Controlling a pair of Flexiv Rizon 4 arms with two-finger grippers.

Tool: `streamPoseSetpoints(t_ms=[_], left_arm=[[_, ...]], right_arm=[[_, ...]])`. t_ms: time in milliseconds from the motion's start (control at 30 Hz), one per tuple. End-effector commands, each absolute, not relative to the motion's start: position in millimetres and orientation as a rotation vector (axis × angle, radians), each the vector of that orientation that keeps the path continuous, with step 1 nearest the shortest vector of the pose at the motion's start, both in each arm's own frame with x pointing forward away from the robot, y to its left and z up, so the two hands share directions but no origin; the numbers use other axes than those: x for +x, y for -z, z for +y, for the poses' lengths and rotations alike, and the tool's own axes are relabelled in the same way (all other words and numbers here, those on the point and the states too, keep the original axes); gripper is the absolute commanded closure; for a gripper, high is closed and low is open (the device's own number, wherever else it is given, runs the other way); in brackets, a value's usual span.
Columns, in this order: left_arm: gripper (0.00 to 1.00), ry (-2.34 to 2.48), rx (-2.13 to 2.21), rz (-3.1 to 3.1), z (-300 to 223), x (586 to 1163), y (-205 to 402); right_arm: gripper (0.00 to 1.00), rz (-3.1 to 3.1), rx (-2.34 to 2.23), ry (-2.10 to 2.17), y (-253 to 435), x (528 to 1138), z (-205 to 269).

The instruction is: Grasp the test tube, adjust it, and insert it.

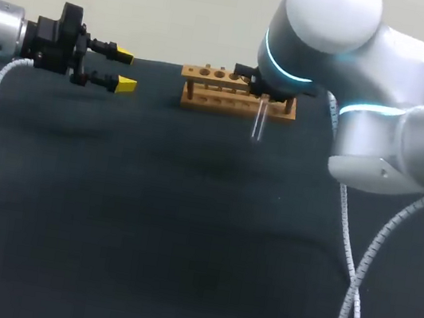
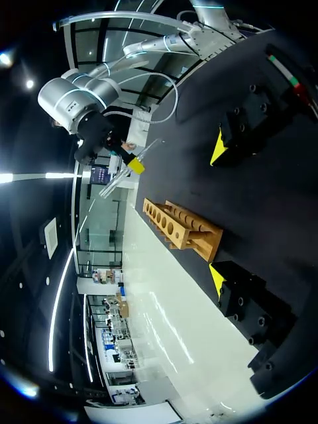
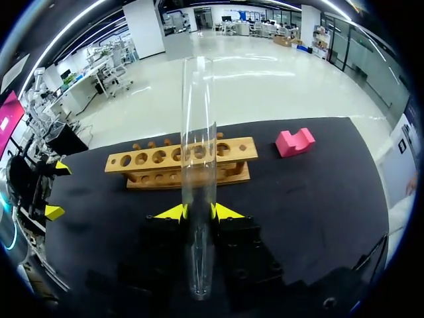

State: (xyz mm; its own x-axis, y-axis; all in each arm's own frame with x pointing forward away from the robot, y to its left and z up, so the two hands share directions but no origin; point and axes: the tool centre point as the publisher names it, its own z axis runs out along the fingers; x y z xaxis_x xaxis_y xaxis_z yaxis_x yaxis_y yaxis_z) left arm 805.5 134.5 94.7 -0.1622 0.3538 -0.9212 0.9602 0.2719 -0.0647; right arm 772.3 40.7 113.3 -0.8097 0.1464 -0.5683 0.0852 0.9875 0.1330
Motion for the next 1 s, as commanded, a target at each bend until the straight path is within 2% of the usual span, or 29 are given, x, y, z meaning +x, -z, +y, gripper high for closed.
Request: streamPoseSetpoints(t_ms=[33, 1000], left_arm=[[0.0, 0.885, 1.215, 1.681, 135, 803, -94], [0.0, 0.885, 1.215, 1.681, 135, 803, -94]], right_arm=[[1.0, 2.458, 0.186, -0.113, -128, 751, 32], [1.0, 2.43, 0.141, -0.14, -138, 744, 17]])
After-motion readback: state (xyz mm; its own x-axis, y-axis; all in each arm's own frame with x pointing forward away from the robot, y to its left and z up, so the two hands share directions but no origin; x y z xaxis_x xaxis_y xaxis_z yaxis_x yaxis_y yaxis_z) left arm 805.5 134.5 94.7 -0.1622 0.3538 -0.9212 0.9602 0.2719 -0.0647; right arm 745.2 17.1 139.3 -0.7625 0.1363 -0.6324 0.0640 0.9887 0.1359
